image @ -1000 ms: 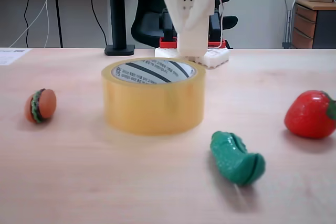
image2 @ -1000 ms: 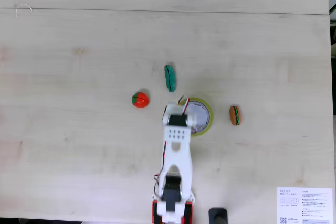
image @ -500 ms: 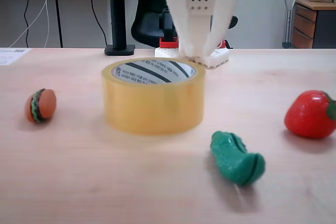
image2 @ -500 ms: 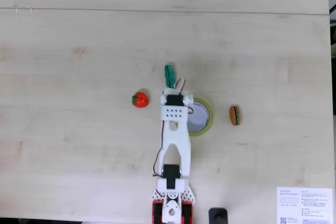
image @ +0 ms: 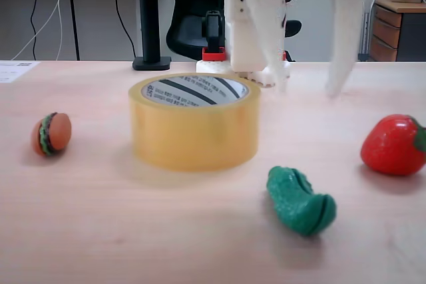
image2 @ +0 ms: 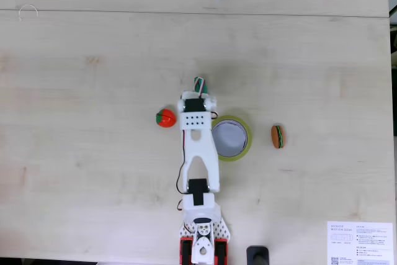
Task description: Grasp a cucumber and put it in the hole.
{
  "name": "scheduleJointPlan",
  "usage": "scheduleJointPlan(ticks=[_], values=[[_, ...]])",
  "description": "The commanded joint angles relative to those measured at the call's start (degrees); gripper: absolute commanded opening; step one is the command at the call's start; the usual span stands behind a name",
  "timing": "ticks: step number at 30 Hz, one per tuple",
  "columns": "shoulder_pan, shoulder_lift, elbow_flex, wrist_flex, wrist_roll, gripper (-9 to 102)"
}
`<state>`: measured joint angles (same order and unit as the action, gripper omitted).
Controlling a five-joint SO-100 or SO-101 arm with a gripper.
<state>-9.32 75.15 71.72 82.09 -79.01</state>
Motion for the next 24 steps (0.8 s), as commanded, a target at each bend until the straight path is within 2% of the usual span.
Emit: scheduleJointPlan(ticks=[1, 15, 24], values=[[-0.44, 0.44, -5.45, 0.09, 0.09, 16], [-0.62, -6.68, -12.3, -0.18, 0.44, 30], [-0.35, -11.34, -16.44, -0.62, 0.44, 32]])
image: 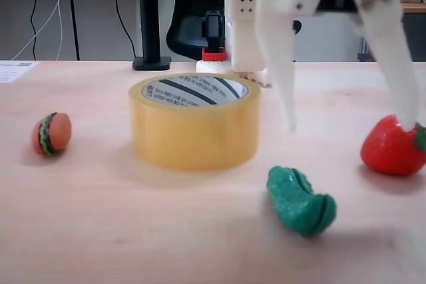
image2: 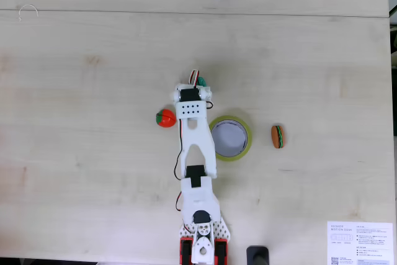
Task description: Grasp a cucumber and put it in the hole.
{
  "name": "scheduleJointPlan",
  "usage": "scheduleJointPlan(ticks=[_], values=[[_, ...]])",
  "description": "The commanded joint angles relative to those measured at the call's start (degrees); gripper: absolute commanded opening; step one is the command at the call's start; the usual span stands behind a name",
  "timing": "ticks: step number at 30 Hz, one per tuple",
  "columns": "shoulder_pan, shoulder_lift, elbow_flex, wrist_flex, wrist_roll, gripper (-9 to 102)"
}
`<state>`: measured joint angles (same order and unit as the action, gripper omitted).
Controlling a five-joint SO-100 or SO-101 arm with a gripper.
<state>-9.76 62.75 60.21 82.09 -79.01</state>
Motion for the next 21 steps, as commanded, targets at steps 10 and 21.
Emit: scheduleJointPlan(ticks=[10, 21], values=[[1.67, -1.49, -9.76, -0.62, 0.18, 32], [3.69, -3.87, -10.37, 0.7, -0.53, 36]])
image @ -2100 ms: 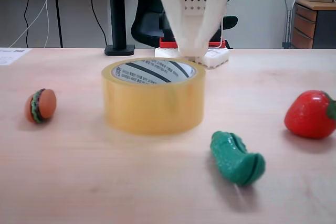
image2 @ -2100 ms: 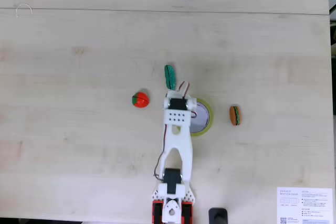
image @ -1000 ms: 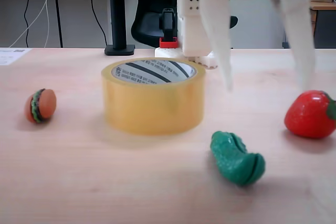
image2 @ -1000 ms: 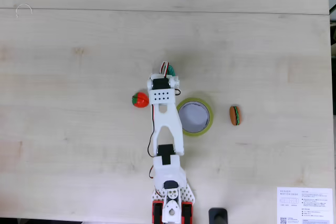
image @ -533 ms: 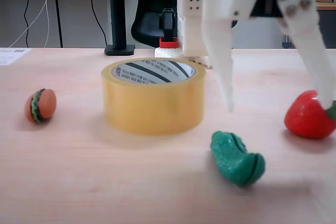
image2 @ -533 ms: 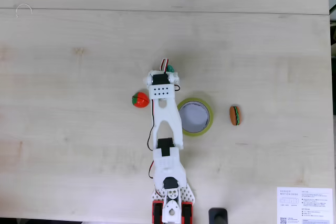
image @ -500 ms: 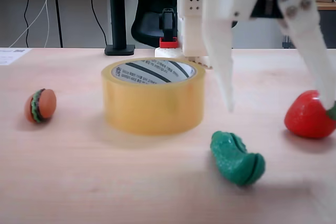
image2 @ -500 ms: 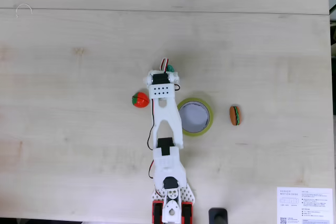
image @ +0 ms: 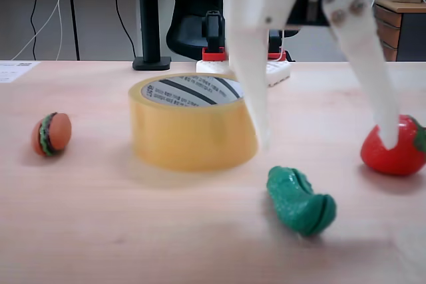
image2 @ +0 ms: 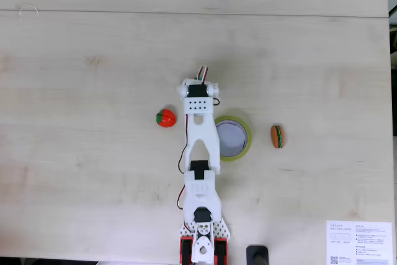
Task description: Grasp a cucumber and put it in the hole.
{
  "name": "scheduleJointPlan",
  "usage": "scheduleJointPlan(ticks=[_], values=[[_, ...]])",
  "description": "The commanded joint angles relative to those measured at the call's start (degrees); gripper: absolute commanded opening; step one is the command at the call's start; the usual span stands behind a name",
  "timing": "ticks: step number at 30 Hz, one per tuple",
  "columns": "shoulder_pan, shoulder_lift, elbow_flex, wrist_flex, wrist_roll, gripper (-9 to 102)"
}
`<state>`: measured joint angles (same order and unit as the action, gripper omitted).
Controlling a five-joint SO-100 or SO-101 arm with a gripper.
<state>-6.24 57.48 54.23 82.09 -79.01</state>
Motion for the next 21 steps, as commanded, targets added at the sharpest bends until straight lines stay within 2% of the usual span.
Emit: scheduleJointPlan(ticks=[1, 13, 21], values=[[0.18, 1.05, -4.48, 0.7, -0.53, 37], [1.49, -3.08, -6.06, -2.72, -0.62, 43], [4.31, -5.89, -8.35, -3.6, -9.05, 42]])
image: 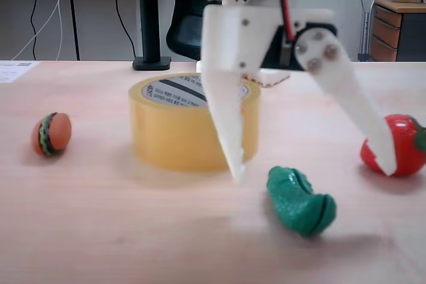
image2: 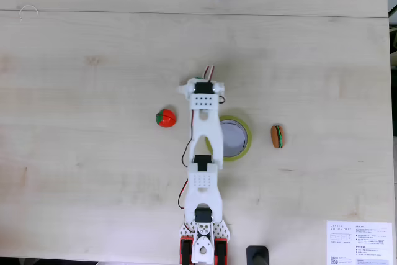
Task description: Grasp a cucumber and put it in the hole.
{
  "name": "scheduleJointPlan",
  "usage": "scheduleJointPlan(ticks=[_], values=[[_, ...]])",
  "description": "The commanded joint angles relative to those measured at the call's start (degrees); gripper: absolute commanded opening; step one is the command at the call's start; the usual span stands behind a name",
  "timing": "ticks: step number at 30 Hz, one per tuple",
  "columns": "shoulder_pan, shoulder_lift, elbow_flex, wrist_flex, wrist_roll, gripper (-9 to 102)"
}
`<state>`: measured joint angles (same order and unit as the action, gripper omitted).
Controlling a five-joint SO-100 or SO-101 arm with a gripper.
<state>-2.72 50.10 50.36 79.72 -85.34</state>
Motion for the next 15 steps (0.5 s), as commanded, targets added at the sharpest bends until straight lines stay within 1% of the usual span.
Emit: scheduleJointPlan(ticks=[1, 6, 15], values=[[0.79, 1.23, -4.48, -1.23, -4.13, 42], [0.79, -0.18, -4.57, -1.76, -9.58, 41], [0.7, -3.25, -7.21, -4.31, -9.76, 42]])
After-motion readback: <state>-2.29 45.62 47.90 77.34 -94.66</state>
